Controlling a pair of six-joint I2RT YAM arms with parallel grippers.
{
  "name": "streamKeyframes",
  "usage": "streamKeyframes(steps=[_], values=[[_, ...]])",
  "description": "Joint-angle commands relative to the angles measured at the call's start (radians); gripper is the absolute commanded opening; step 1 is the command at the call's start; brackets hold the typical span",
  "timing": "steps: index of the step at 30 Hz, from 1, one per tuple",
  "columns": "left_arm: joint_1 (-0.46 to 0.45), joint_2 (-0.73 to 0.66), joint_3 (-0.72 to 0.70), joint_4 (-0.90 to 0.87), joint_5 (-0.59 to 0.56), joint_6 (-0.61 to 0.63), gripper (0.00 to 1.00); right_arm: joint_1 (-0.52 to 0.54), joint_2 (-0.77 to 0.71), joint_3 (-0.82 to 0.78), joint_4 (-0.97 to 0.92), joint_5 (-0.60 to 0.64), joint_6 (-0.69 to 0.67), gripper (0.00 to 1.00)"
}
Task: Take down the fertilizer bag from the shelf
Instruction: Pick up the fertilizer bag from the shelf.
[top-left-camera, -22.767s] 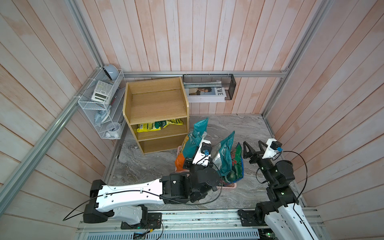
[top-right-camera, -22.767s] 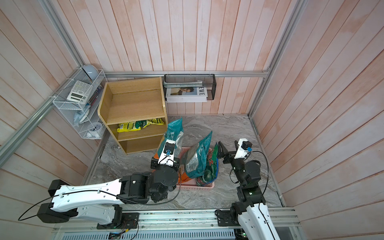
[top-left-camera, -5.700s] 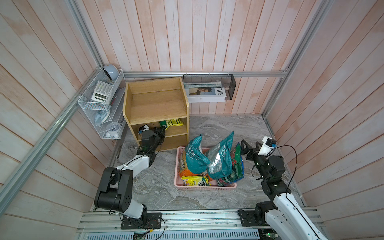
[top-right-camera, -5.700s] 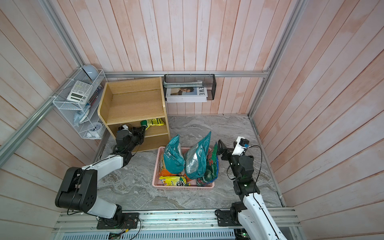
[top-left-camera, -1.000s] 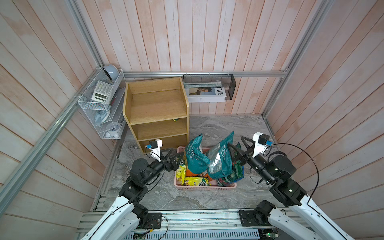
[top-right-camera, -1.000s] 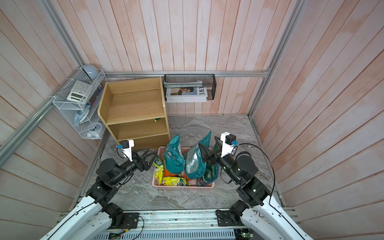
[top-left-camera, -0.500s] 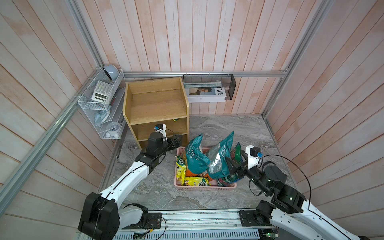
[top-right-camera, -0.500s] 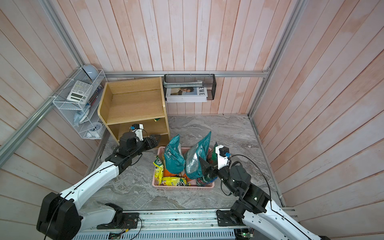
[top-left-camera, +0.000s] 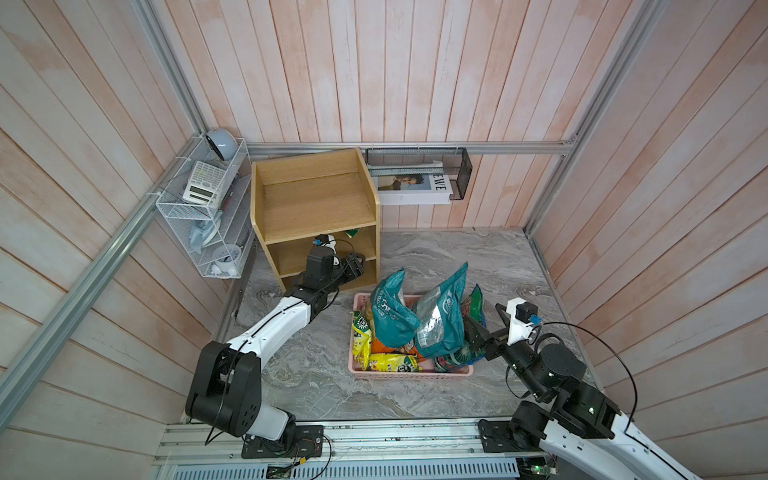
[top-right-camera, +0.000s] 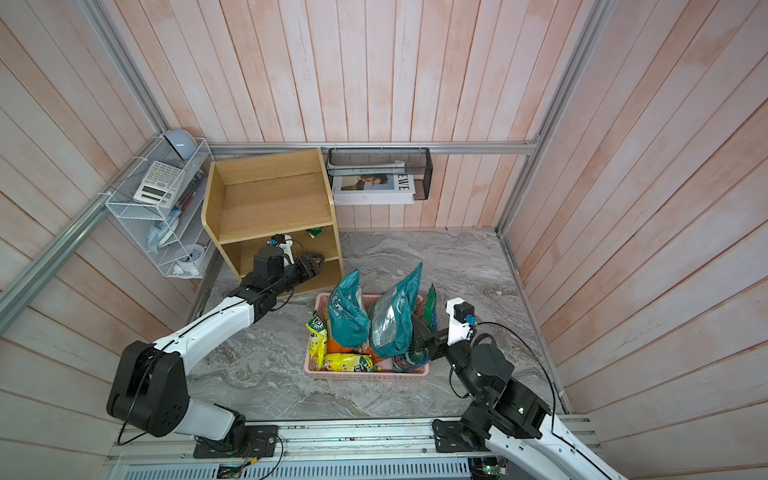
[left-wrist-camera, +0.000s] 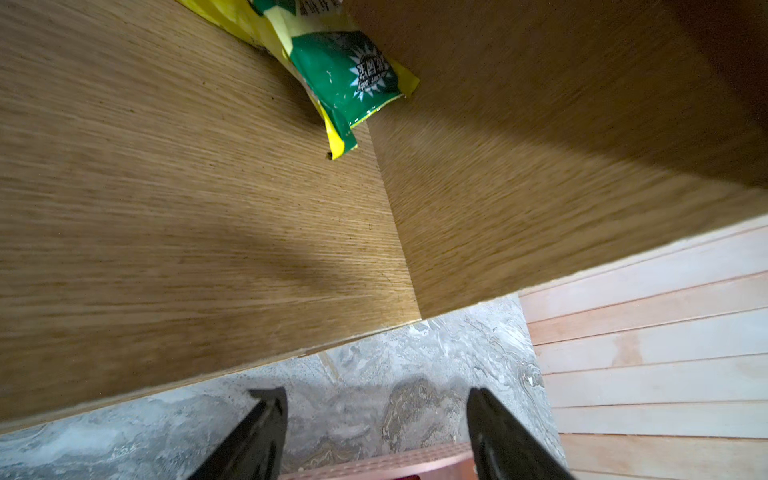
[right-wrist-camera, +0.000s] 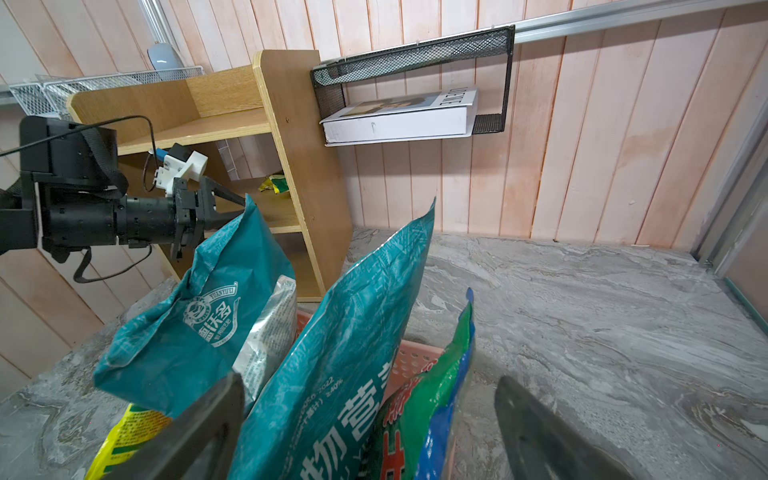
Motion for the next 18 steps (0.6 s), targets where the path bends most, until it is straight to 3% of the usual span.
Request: streamKeyframes(steps=[1, 9, 16, 18], values=[[0.021, -0.029, -0.022, 0.114, 0.010, -0.084, 0.73, 0.006, 0.003, -0.008, 0.013, 0.010, -0.013, 0.98], [0.021, -0.221, -0.169, 0.195, -0.052, -0.112, 0.70, 0.006, 0.000, -0.016, 0.030, -0.004, -0.015, 0.98], [0.024, -0.085, -0.100, 0.279, -0.028, -0.130, 0.56, 0.006, -0.004, -0.015, 0.022, -0.004, -0.013, 0.98], [0.029, -0.034, -0.078, 0.297, -0.013, -0.157, 0.45, 0.005, -0.008, -0.017, 0.022, -0.003, -0.013, 0.98]])
